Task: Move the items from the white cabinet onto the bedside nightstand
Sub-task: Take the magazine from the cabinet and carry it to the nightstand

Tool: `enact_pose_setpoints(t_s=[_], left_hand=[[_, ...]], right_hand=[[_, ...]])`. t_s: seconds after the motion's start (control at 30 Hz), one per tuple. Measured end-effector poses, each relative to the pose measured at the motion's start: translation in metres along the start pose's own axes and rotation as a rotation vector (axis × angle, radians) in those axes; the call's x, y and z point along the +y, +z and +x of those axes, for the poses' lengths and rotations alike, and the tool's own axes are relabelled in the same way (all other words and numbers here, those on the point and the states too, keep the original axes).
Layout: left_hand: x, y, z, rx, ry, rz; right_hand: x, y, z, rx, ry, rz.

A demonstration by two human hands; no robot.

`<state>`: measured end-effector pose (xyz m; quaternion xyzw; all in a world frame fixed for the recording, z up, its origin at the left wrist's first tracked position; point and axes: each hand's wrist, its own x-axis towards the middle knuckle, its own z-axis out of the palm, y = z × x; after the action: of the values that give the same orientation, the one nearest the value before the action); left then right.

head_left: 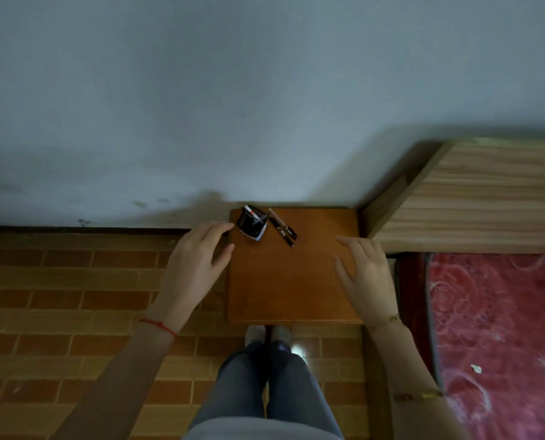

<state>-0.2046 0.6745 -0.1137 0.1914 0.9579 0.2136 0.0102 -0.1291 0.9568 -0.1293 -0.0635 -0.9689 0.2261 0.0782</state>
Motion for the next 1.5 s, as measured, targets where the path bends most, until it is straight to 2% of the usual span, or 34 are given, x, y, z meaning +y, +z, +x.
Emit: enact_pose_setpoints(t_s=[0.33,0.53,0.67,0.97,1.1,1.5], left_hand=[[0.068,-0.058,-0.031,0.024,0.087,-0.079],[0.091,-0.069,-0.026,0.002,0.219,-0.14],[0.099,-0.075,-0.015,-0.047,0.325,-0.17],[0.096,-0.088,-0.007,-0.244,0.772,-0.21],[0.101,-0.094,-0.021,-0.385,0.973,-0.216],[0.152,-0.102,-0.162,-0.72,1.564,-0.239]], right_hand=[[-0.009,-0.083,-0.058,0.104,0.114,0.008],[-0.025,-0.116,-0.091,0.203,0.199,0.002],[-0.043,-0.125,-0.117,0.259,0.318,-0.038],[-0.134,-0.107,-0.198,0.483,0.677,-0.057],[-0.188,-0.089,-0.245,0.602,0.845,-0.067],[-0.369,-0.029,-0.416,0.931,1.473,-0.203]])
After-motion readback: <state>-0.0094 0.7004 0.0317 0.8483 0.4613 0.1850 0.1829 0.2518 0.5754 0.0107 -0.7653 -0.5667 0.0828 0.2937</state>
